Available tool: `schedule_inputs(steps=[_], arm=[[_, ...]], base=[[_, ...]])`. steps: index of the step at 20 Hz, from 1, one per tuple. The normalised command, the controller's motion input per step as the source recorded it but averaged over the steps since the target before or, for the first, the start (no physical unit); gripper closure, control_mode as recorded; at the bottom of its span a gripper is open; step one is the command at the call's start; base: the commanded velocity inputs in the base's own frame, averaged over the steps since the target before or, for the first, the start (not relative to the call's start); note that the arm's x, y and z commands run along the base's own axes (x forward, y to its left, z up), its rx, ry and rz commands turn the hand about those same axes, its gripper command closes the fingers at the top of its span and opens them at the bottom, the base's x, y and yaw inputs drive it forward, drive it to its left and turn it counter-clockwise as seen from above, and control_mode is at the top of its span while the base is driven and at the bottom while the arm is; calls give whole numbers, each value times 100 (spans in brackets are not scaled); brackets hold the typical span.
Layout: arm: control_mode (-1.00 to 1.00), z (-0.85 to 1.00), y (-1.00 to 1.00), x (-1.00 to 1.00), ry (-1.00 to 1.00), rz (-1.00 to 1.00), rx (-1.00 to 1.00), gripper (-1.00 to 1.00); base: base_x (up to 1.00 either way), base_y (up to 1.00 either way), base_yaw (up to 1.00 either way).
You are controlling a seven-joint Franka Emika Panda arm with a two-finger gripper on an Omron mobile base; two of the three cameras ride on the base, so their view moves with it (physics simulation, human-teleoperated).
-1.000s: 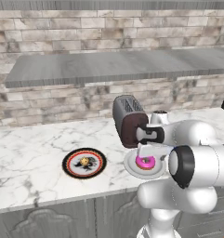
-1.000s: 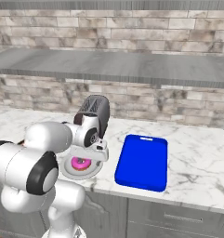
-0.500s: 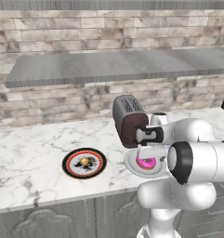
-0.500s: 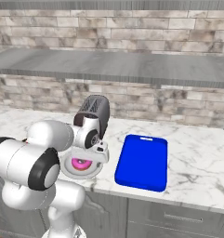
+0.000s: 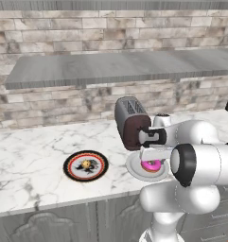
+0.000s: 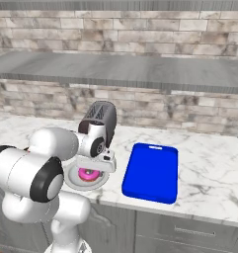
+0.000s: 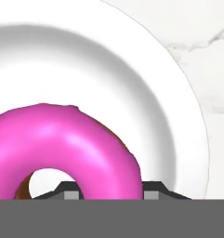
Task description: Move the dessert items from the plates to the tray.
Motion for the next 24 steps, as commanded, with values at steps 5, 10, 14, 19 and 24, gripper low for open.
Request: schedule_inputs(steps=[5, 10, 14, 19, 24], arm=[[-100, 6, -1, 0, 0, 0, 0, 100], [-100, 38, -10, 0, 0, 0, 0, 100], [-100, 43, -31, 0, 0, 0, 0, 100], [-100, 32, -55, -1, 0, 0, 0, 100], [-100, 26, -61, -3, 0, 0, 0, 100]], base=[[0, 0, 0], [0, 0, 0], [0, 0, 0], [0, 0, 0], [0, 0, 0]])
